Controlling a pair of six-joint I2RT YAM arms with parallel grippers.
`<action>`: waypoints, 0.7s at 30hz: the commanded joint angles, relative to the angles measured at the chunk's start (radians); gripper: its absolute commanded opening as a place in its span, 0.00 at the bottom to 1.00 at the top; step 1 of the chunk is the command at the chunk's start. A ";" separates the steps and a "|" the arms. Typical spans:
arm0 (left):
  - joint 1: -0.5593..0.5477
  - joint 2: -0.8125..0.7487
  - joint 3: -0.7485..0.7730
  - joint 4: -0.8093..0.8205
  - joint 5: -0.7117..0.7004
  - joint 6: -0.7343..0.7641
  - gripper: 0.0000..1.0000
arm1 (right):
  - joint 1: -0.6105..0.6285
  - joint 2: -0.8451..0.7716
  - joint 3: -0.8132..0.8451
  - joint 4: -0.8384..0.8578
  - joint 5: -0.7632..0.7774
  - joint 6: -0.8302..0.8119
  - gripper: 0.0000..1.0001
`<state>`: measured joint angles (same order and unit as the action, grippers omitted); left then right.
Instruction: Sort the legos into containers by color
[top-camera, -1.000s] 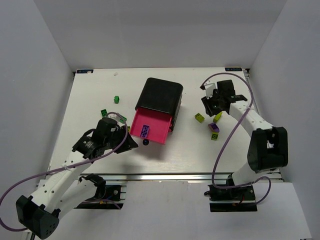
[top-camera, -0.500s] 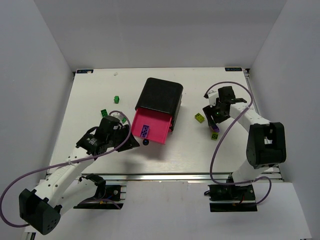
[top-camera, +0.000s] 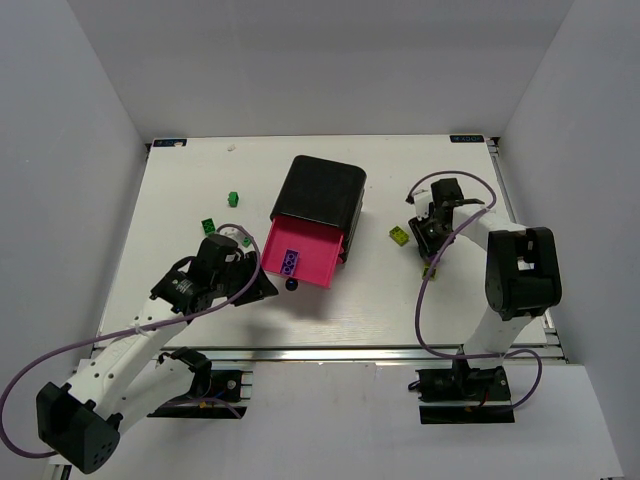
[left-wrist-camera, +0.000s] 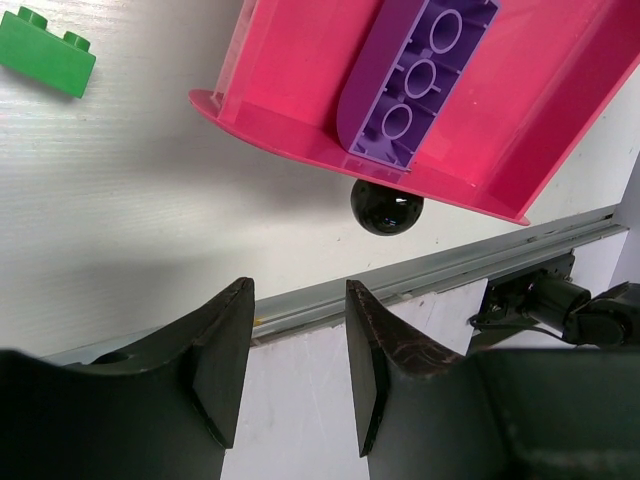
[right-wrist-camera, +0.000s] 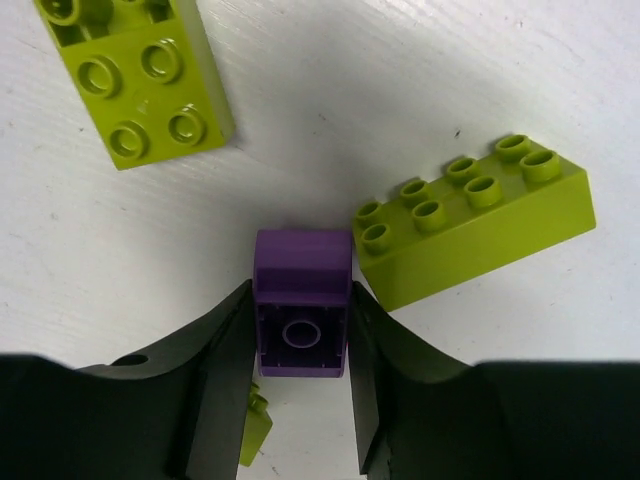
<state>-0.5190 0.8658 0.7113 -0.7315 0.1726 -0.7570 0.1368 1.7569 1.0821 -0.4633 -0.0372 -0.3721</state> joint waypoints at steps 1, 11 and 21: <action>0.002 -0.014 -0.012 0.017 -0.008 -0.002 0.52 | -0.002 -0.048 -0.013 0.028 -0.041 -0.051 0.14; 0.002 -0.007 -0.049 0.061 0.011 0.024 0.54 | 0.035 -0.365 0.142 -0.227 -0.758 -0.441 0.00; 0.002 0.025 -0.078 0.122 0.041 0.056 0.53 | 0.340 -0.333 0.280 -0.146 -0.824 -0.423 0.00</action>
<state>-0.5190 0.8959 0.6403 -0.6491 0.1970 -0.7212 0.4023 1.3998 1.3281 -0.6479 -0.8448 -0.8143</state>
